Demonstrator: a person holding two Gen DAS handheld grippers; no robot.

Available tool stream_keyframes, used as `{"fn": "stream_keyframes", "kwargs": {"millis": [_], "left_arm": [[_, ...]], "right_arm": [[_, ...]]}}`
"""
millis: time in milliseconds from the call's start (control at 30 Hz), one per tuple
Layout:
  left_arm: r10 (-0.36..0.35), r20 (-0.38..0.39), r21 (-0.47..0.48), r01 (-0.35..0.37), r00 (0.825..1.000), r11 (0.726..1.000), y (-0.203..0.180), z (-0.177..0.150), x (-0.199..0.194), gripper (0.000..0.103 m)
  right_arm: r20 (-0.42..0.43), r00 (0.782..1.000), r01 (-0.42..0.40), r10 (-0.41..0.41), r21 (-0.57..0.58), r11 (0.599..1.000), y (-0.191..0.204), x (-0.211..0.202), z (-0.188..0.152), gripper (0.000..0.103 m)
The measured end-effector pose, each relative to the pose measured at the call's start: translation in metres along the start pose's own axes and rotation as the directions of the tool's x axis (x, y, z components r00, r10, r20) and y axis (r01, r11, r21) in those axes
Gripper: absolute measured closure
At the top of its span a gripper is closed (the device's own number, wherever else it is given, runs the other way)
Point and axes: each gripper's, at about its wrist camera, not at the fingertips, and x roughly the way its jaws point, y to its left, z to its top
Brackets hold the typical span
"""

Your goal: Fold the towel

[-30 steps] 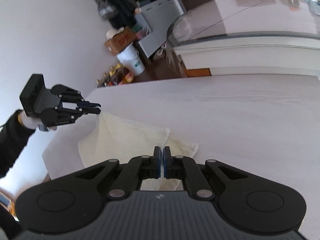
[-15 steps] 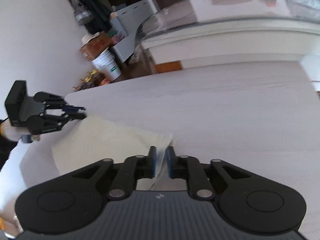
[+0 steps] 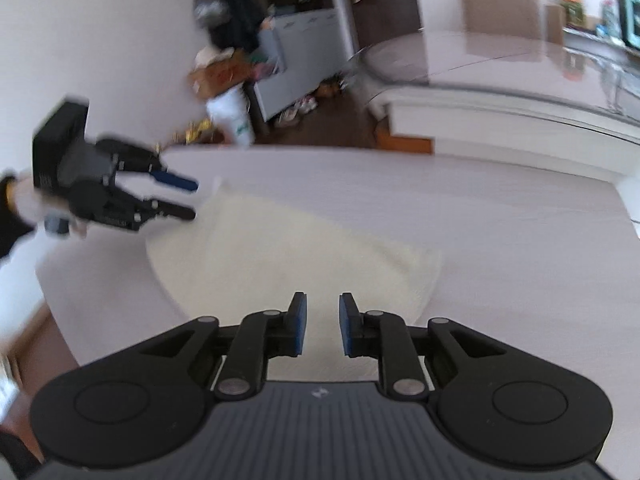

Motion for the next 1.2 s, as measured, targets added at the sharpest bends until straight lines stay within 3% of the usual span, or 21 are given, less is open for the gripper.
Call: {"fn": "stream_keyframes", "kwargs": {"millis": [233, 567, 700, 867, 1033, 1133, 1200], "left_arm": [[0.012, 0.000, -0.027, -0.012, 1.000, 1.000, -0.016, -0.014, -0.015, 0.069], [0.026, -0.018, -0.133, -0.028, 1.000, 0.991, -0.064, -0.035, -0.053, 0.067], [0.053, -0.004, -0.181, -0.052, 0.999, 0.982, -0.061, -0.040, -0.064, 0.064], [0.141, -0.015, -0.187, -0.141, 0.990, 0.972, -0.035, -0.044, -0.083, 0.062], [0.149, 0.020, -0.189, -0.143, 0.989, 0.972, -0.028, -0.044, -0.092, 0.048], [0.155, 0.041, -0.190, -0.144, 0.987, 0.971, -0.023, -0.044, -0.098, 0.030], [0.158, 0.055, -0.191, -0.145, 0.986, 0.971, -0.021, -0.044, -0.101, 0.019]], "right_arm": [[-0.055, 0.998, 0.031, -0.037, -0.111, 0.993, 0.014, 0.003, -0.008, 0.085], [-0.089, 0.995, 0.034, -0.053, -0.205, 0.978, 0.016, -0.006, -0.010, 0.083], [-0.020, 0.992, 0.113, -0.124, -0.294, 0.949, 0.049, -0.013, -0.013, 0.080], [0.095, 0.992, 0.114, -0.083, -0.409, 0.905, 0.130, -0.023, -0.024, 0.072], [0.088, 0.996, 0.054, -0.013, -0.479, 0.876, 0.192, -0.006, -0.039, 0.069], [0.088, 0.996, 0.051, -0.006, -0.519, 0.853, 0.227, 0.008, -0.047, 0.069], [0.101, 0.994, 0.094, -0.044, -0.573, 0.814, 0.249, 0.019, -0.051, 0.069]]}}
